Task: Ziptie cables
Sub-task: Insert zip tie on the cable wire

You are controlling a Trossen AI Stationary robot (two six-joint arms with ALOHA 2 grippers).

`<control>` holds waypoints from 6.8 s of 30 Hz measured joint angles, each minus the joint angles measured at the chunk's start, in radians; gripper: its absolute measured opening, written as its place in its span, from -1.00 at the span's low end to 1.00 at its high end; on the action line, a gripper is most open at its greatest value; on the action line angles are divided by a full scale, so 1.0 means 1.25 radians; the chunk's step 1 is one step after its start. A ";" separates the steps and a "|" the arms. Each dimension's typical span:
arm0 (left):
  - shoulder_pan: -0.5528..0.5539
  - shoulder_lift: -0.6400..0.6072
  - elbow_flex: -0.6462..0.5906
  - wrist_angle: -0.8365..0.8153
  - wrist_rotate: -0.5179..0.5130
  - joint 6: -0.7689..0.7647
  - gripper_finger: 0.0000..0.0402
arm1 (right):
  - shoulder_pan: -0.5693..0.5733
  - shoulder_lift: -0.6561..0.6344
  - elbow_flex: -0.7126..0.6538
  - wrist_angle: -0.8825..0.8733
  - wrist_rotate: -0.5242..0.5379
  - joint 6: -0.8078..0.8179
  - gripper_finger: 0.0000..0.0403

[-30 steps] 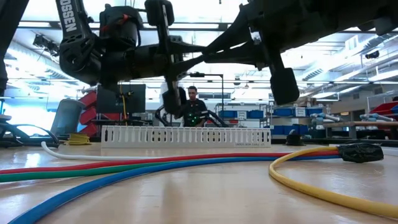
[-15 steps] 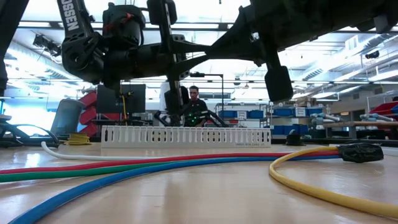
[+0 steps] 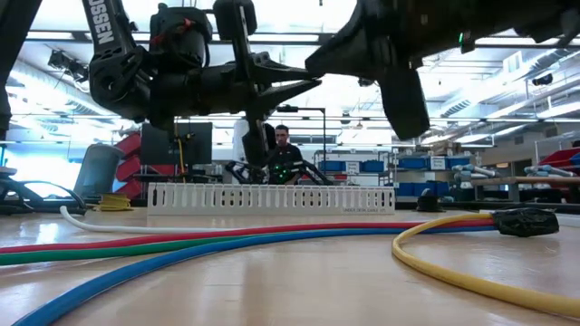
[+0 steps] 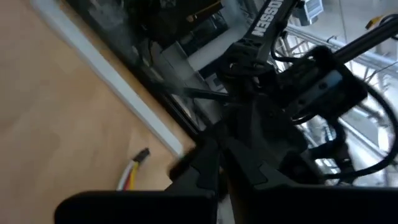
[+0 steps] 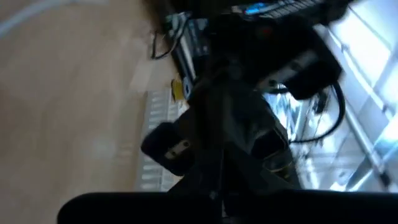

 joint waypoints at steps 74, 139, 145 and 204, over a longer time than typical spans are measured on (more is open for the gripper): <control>-0.270 0.038 -0.043 0.164 -0.618 0.374 -0.58 | -0.078 -0.001 0.000 0.498 0.077 0.876 -1.00; -0.215 0.176 0.025 0.224 -0.651 0.068 -0.60 | -0.088 0.000 0.168 0.256 0.219 0.993 -1.00; -0.215 0.152 0.000 0.224 -0.638 0.116 -0.75 | -0.062 0.000 0.167 0.227 0.269 0.997 -1.00; -0.363 -0.224 -0.364 0.138 -0.872 0.744 -0.95 | -0.090 -0.210 -0.116 -0.760 -0.391 1.570 -0.73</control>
